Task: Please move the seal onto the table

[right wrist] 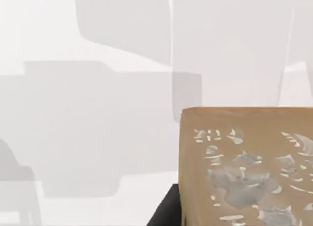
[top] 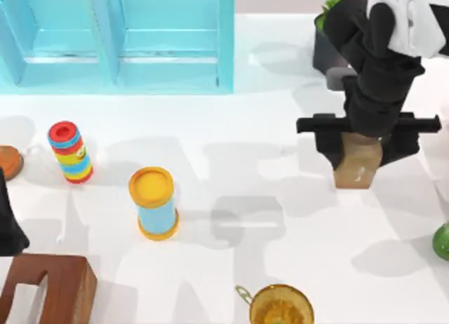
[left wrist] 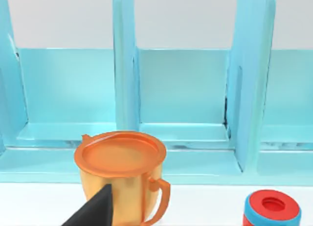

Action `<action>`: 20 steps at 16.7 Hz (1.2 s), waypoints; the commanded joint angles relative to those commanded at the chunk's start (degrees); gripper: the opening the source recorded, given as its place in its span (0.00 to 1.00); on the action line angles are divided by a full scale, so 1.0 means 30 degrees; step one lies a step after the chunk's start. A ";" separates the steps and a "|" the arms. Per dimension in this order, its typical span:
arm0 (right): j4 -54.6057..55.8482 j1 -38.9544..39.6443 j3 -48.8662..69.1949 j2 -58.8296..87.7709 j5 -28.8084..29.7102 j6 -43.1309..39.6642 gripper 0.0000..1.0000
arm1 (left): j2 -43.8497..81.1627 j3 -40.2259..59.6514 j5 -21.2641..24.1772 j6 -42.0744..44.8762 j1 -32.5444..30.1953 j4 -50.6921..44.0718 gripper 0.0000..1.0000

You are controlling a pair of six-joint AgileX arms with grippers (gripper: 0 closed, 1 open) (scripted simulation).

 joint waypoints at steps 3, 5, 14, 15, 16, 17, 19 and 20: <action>0.1623 0.0048 -0.0823 0.0381 0.0009 0.0005 0.00 | 0.0000 0.0000 0.0000 0.0000 0.0000 0.0000 1.00; 0.2286 0.0091 -0.1364 0.0686 0.0033 0.0015 0.00 | 0.0000 0.0000 0.0000 0.0000 0.0000 0.0000 1.00; 0.2331 0.0098 -0.1405 0.0728 0.0036 0.0017 0.38 | 0.0000 0.0000 0.0000 0.0000 0.0000 0.0000 1.00; 0.2331 0.0098 -0.1405 0.0728 0.0036 0.0017 0.45 | 0.0000 0.0000 0.0000 0.0000 0.0000 0.0000 1.00; 0.2331 0.0098 -0.1405 0.0728 0.0036 0.0017 0.53 | 0.0000 0.0000 0.0000 0.0000 0.0000 0.0000 1.00; 0.2331 0.0098 -0.1405 0.0728 0.0036 0.0017 0.60 | 0.0000 0.0000 0.0000 0.0000 0.0000 0.0000 1.00; 0.2331 0.0098 -0.1405 0.0728 0.0036 0.0017 0.75 | 0.0000 0.0000 0.0000 0.0000 0.0000 0.0000 1.00; 0.2331 0.0098 -0.1405 0.0728 0.0036 0.0017 0.83 | 0.0000 0.0000 0.0000 0.0000 0.0000 0.0000 1.00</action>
